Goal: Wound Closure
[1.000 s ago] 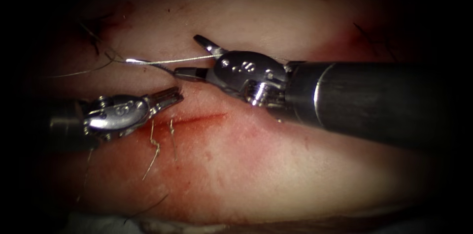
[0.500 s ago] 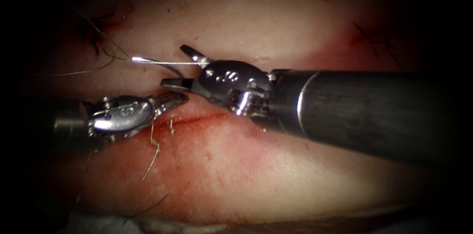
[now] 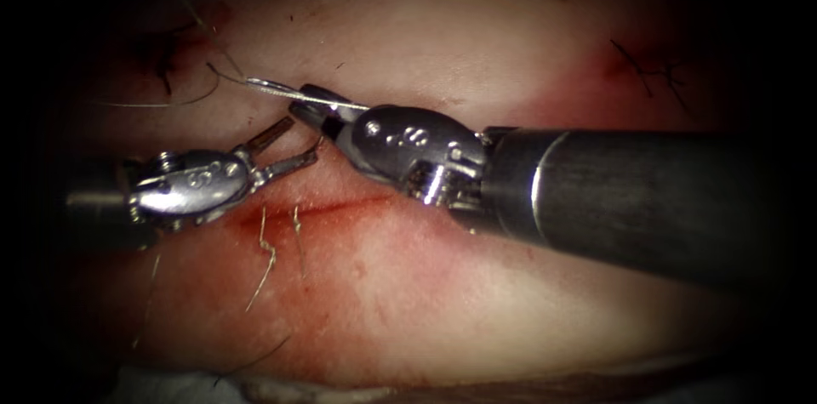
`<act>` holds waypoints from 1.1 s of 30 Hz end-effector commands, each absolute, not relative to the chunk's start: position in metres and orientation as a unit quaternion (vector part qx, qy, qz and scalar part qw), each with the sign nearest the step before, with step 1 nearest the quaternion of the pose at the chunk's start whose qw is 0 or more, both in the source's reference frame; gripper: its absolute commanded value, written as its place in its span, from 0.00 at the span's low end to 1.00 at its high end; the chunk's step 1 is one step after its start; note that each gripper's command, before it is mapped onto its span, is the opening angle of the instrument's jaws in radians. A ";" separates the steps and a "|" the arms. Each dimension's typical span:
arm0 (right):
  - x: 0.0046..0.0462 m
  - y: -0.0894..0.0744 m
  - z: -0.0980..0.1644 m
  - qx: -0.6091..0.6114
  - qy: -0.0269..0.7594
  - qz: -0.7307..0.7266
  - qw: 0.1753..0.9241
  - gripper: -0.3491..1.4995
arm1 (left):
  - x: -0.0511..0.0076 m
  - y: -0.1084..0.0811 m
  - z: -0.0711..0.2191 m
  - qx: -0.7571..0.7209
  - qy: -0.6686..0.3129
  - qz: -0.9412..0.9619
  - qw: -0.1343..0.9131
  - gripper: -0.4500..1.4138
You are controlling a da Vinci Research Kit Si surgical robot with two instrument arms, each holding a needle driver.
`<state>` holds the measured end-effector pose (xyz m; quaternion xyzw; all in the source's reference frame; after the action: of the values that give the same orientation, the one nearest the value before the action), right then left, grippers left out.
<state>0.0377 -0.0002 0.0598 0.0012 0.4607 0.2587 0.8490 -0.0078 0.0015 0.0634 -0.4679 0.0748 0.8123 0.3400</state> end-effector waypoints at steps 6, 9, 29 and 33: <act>0.0346 -0.002 0.060 0.046 0.455 0.268 0.848 0.00 | -0.0068 0.000 0.063 -0.645 -0.073 0.694 0.311 0.69; 0.0342 -0.002 0.060 0.067 0.461 0.262 0.845 0.00 | -0.0061 -0.001 0.063 -0.652 -0.107 0.689 0.299 0.73; 0.0327 -0.006 0.066 0.268 0.533 0.327 0.733 0.00 | -0.0100 -0.005 0.068 -0.503 -0.372 0.726 0.286 0.61; 0.0330 -0.008 0.069 0.306 0.568 0.256 0.720 0.00 | -0.0112 -0.005 0.068 -0.498 -0.385 0.719 0.295 0.61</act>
<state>0.0325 -0.0083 0.0683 0.3221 0.5800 0.2427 0.7078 -0.0107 -0.0040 0.0678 -0.4976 -0.3831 0.7205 0.2941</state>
